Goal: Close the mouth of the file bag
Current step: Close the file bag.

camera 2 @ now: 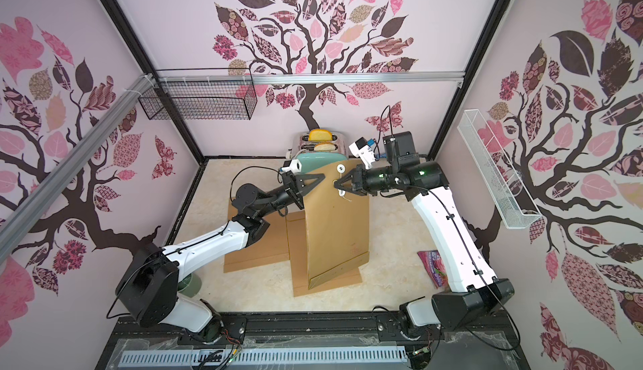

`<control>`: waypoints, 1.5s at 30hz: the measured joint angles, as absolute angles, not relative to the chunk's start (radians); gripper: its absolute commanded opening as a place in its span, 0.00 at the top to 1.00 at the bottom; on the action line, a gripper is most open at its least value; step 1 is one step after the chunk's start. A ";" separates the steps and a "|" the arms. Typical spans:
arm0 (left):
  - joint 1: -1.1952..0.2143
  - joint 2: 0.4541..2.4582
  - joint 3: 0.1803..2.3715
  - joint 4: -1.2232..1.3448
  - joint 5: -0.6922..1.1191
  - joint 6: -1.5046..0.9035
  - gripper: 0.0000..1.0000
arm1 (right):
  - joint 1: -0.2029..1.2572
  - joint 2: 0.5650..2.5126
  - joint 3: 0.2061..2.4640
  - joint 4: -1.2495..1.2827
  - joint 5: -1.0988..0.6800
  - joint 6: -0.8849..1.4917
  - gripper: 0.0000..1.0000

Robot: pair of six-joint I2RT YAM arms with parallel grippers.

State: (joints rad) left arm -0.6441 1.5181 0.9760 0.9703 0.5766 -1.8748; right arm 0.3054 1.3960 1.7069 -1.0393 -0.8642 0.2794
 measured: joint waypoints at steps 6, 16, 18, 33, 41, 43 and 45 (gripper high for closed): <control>-0.644 1.524 0.982 0.977 0.572 -1.882 1.00 | 0.338 1.365 1.647 -0.966 -0.877 0.319 1.00; -0.644 1.533 0.993 0.989 0.558 -1.895 1.00 | 0.343 1.300 1.485 -0.862 -0.898 0.379 1.00; -0.644 1.533 0.993 0.991 0.553 -1.897 1.00 | 0.344 1.289 1.451 -0.834 -0.902 0.394 1.00; -0.649 1.533 0.994 1.047 0.506 -1.943 1.00 | 0.350 1.242 1.357 -0.748 -0.871 0.430 1.00; -0.657 1.533 0.993 1.103 0.475 -1.980 1.00 | 0.350 1.229 1.312 -0.722 -0.811 0.434 1.00; -0.661 1.532 0.993 1.107 0.475 -1.987 1.00 | 0.350 1.229 1.312 -0.721 -0.797 0.434 1.00; -0.663 1.530 0.992 1.107 0.475 -1.989 1.00 | 0.350 1.229 1.312 -0.718 -0.789 0.432 1.00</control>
